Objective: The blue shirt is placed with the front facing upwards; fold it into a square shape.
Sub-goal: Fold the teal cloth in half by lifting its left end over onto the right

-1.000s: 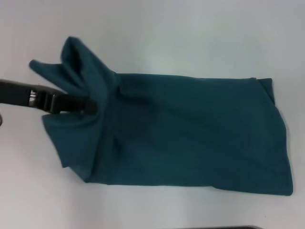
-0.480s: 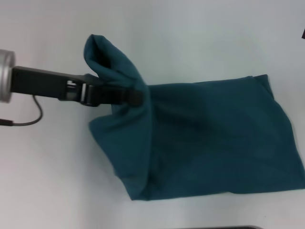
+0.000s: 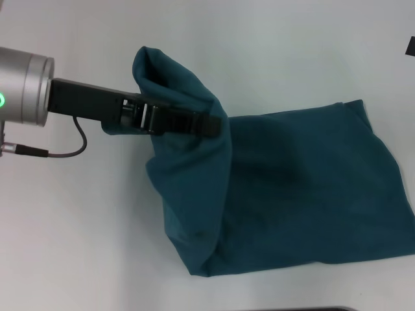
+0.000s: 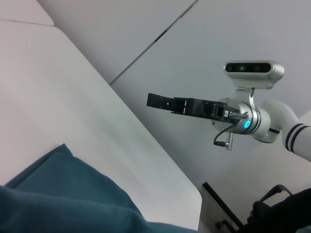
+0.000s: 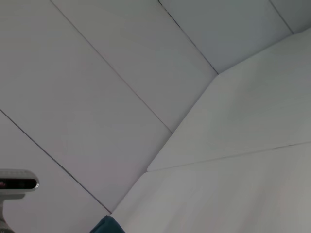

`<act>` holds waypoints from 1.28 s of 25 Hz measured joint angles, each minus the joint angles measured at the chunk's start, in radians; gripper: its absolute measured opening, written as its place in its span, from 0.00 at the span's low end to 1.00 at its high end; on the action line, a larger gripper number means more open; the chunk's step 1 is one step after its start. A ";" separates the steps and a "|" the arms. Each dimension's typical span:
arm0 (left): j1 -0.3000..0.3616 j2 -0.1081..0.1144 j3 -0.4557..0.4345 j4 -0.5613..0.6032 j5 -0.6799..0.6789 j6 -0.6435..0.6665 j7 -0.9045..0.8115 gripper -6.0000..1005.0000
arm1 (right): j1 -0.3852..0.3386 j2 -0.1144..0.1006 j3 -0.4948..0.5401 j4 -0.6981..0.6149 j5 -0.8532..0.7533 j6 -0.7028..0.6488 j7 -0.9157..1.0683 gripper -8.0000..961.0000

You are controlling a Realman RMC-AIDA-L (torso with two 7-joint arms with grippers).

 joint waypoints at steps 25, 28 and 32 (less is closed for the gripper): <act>-0.119 -0.007 0.220 0.178 -0.116 -0.197 0.020 0.09 | -0.001 0.007 -0.005 0.000 0.000 0.000 -0.007 0.95; -0.134 -0.007 0.259 0.226 -0.141 -0.252 0.037 0.09 | -0.003 0.007 -0.005 0.000 0.000 0.000 -0.008 0.95; -0.155 -0.008 0.321 0.281 -0.174 -0.313 0.060 0.09 | -0.005 0.008 -0.005 0.000 0.000 0.000 -0.009 0.95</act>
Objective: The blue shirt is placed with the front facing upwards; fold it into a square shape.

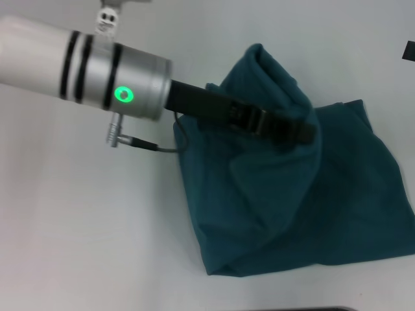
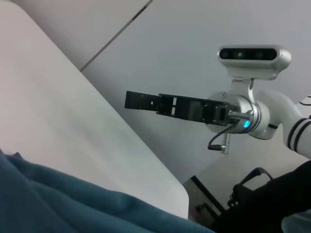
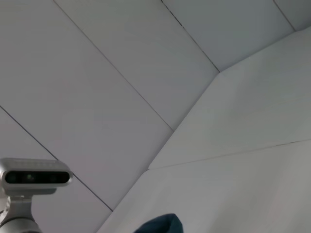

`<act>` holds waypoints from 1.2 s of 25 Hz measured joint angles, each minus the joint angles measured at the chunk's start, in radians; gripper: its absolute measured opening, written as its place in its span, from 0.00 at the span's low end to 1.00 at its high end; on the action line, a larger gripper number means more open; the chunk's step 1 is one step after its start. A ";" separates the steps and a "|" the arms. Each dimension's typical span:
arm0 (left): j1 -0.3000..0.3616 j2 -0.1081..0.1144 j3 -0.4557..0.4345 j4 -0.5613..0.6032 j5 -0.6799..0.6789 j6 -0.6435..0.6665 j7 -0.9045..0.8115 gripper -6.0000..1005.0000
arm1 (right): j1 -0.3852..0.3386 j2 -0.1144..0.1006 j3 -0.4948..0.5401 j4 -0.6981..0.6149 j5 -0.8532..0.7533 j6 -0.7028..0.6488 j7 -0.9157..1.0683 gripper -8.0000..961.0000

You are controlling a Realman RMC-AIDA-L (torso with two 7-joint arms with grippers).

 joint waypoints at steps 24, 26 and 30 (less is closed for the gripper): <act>0.003 0.010 0.206 0.138 -0.259 -0.169 0.178 0.56 | 0.007 -0.002 -0.011 -0.001 -0.003 0.010 0.010 0.95; 0.020 0.016 0.196 0.124 -0.252 -0.171 0.182 0.64 | 0.000 -0.005 -0.048 -0.004 -0.005 0.010 0.029 0.95; 0.070 0.032 0.149 0.080 -0.207 -0.171 0.183 0.84 | -0.017 -0.011 -0.092 -0.008 -0.007 0.008 0.050 0.95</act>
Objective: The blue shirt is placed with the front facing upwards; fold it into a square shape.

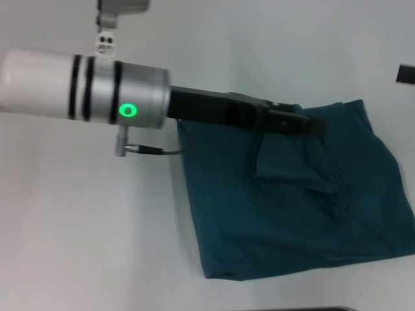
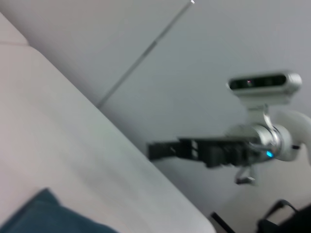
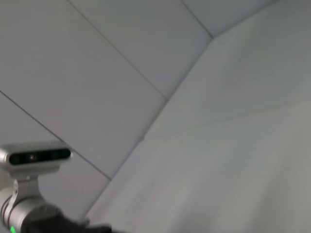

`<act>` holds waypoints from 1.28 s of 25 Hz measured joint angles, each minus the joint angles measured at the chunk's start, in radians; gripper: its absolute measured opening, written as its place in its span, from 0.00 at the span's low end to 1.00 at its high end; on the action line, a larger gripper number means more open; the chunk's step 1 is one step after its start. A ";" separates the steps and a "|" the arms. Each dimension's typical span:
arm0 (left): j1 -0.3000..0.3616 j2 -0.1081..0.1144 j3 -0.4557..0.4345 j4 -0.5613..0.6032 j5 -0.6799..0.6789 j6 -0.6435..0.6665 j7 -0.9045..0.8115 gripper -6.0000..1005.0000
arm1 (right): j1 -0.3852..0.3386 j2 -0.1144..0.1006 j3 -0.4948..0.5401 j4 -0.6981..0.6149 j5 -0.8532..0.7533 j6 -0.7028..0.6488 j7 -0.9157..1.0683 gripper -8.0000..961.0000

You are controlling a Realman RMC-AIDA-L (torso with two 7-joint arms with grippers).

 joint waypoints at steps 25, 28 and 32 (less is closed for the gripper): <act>0.146 0.006 -0.179 -0.047 0.097 0.015 0.063 0.93 | -0.032 -0.008 -0.088 0.006 -0.053 -0.116 0.039 0.95; 0.145 0.001 -0.180 -0.045 0.116 0.012 0.063 0.93 | -0.036 -0.006 -0.100 0.006 -0.055 -0.105 0.039 0.95; 0.144 -0.002 -0.181 -0.037 0.119 0.012 0.064 0.93 | -0.039 -0.002 -0.111 0.008 -0.094 -0.057 0.040 0.95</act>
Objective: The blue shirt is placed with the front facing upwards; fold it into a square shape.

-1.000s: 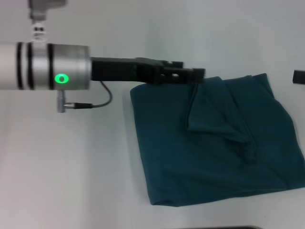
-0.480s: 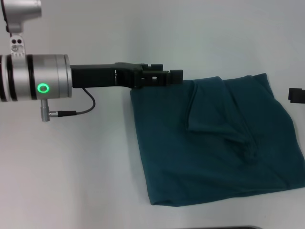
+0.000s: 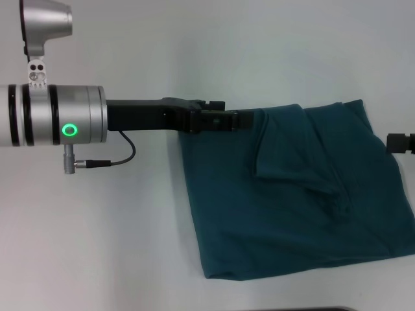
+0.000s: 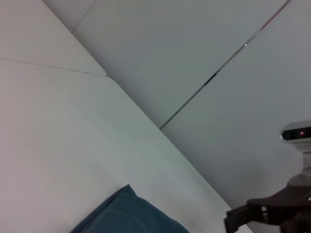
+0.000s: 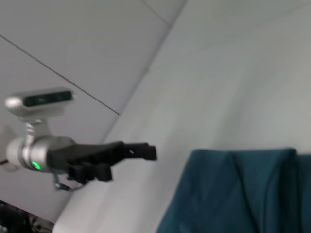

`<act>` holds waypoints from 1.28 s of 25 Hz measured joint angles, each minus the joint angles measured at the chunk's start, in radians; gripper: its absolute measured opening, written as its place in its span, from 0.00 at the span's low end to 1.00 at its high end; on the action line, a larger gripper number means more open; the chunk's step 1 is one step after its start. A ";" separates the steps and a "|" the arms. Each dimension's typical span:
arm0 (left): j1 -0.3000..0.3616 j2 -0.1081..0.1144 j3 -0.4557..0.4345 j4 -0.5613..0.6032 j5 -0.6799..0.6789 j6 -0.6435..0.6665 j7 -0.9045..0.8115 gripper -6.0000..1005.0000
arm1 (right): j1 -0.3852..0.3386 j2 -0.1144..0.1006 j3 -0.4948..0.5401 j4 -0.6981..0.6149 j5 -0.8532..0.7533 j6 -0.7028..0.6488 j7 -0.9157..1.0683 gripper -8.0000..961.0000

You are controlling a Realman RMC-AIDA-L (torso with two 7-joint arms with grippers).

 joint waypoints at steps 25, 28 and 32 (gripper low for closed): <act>-0.003 0.000 -0.004 -0.001 0.000 -0.003 0.010 0.93 | 0.066 0.064 -0.042 0.054 -0.180 0.173 -0.001 0.95; -0.003 0.001 -0.004 -0.002 0.000 -0.003 0.011 0.93 | 0.066 0.066 -0.044 0.054 -0.180 0.176 -0.001 0.95; -0.003 0.001 -0.004 0.000 0.000 -0.003 0.012 0.93 | 0.067 0.071 -0.050 0.054 -0.181 0.179 -0.001 0.95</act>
